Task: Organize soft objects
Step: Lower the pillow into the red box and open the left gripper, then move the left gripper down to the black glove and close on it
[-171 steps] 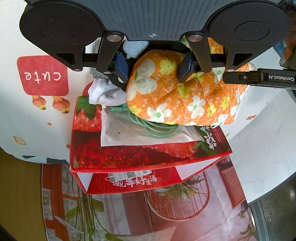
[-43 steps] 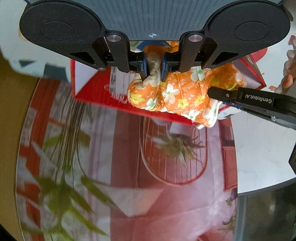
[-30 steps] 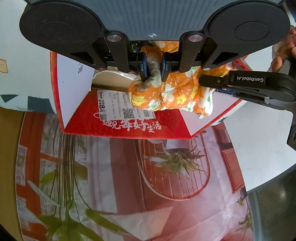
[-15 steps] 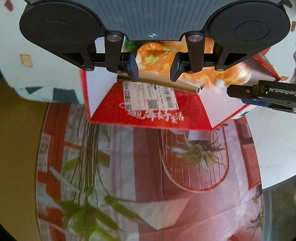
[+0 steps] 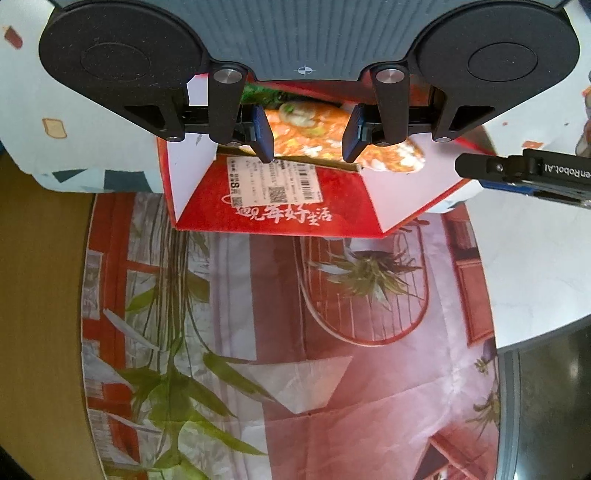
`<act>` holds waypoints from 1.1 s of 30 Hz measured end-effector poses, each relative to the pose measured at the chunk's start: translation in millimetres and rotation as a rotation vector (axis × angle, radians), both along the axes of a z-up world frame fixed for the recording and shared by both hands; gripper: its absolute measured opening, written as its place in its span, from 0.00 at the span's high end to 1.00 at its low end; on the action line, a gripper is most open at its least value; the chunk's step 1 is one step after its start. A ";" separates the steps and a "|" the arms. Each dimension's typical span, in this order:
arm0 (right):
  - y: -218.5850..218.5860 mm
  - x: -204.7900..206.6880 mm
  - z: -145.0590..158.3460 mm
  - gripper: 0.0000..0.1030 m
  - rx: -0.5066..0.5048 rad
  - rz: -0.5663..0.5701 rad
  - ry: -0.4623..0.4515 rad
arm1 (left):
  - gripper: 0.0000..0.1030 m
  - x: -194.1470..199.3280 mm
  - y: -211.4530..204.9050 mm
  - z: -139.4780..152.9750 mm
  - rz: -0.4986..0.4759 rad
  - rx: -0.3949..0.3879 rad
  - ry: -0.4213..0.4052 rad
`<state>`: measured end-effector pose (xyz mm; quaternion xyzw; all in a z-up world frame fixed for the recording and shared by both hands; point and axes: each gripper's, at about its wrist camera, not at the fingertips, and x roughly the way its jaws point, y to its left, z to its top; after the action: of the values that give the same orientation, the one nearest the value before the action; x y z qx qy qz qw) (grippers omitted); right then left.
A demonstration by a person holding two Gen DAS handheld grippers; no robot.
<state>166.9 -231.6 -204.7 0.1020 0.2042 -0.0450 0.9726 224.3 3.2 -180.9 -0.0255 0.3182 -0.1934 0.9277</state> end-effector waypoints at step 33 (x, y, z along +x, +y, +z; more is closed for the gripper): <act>36.3 -61.0 -84.1 0.63 0.147 0.022 0.223 | 0.48 -76.4 -8.1 -85.4 0.034 -0.073 0.210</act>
<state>105.9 -195.2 -288.8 0.1650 0.3150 -0.0302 0.9342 147.9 -4.8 -266.2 -0.0846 0.4058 -0.1855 0.8909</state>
